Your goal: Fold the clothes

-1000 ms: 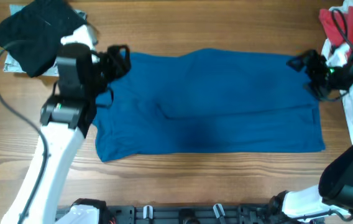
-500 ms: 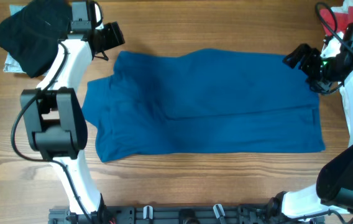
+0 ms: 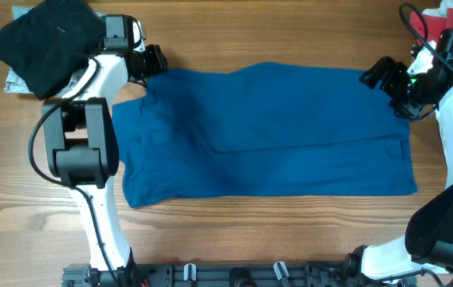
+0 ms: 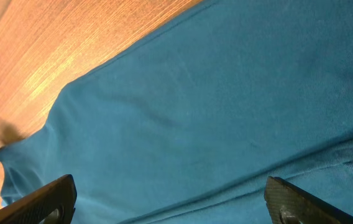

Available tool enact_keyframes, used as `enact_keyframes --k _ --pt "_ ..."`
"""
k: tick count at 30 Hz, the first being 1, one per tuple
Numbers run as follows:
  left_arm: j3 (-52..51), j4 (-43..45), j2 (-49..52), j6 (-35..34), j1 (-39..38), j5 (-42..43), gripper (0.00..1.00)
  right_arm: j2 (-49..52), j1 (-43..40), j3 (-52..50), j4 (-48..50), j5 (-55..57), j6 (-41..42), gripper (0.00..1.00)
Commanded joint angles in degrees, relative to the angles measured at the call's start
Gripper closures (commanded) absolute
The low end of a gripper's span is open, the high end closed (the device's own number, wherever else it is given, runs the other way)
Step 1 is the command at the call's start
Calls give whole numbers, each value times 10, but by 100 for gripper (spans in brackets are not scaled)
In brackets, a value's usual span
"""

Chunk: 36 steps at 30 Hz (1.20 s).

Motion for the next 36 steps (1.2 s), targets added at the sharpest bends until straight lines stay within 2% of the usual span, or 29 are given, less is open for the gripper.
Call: enact_keyframes --k 1,2,3,4,5,6,8,11,13,15,17,18,20,22,24,25,26,27,29,30,36 --pt "9 1 29 8 -16 21 49 3 2 7 -1 10 -10 3" --pt "10 2 28 8 -17 21 57 3 2 7 -1 10 -10 3" --pt "12 1 27 8 -18 21 72 3 2 7 0 10 -9 3" --pt "12 1 25 8 -17 21 82 3 2 7 0 10 -10 3" --pt "12 -1 20 7 -14 21 83 3 2 7 1 15 -10 4" --pt "12 -3 12 3 -11 21 95 3 2 7 2 24 -9 4" --pt "12 -17 -21 3 -6 14 96 3 2 7 1 27 -9 4" --pt "12 -85 -83 3 -4 -45 96 3 2 7 0 27 -5 5" --pt "12 -166 -105 -4 -5 -46 91 4 2 7 0 27 8 6" --pt "11 -241 -105 -14 -5 -46 91 5 2 7 -1 27 8 7" --pt "11 -303 -101 -14 -5 -46 83 5 2 7 -5 27 8 7" --pt "11 -363 -101 -14 -5 -51 82 5 2 7 -9 27 8 7" --pt "11 -408 -101 -11 -5 -64 57 5 2 7 -11 27 8 7" --pt "11 -436 -101 5 -5 -63 16 5 2 7 -11 27 8 7" --pt "11 -406 -101 3 -4 -60 8 5 2 7 -11 27 9 7" --pt "12 -382 -101 3 -3 -45 10 5 2 7 -11 27 10 7" --pt "15 -342 -101 3 -2 4 13 6 2 7 -11 27 10 7" --pt "20 -305 -101 4 -1 52 20 6 2 7 -11 27 9 7" --pt "23 -242 -101 19 -3 57 27 6 2 7 -10 27 10 7" --pt "23 -222 -97 22 -4 57 27 6 2 7 -9 27 10 7" --pt "23 -230 -47 23 -5 56 27 10 10 4 -7 27 19 7"
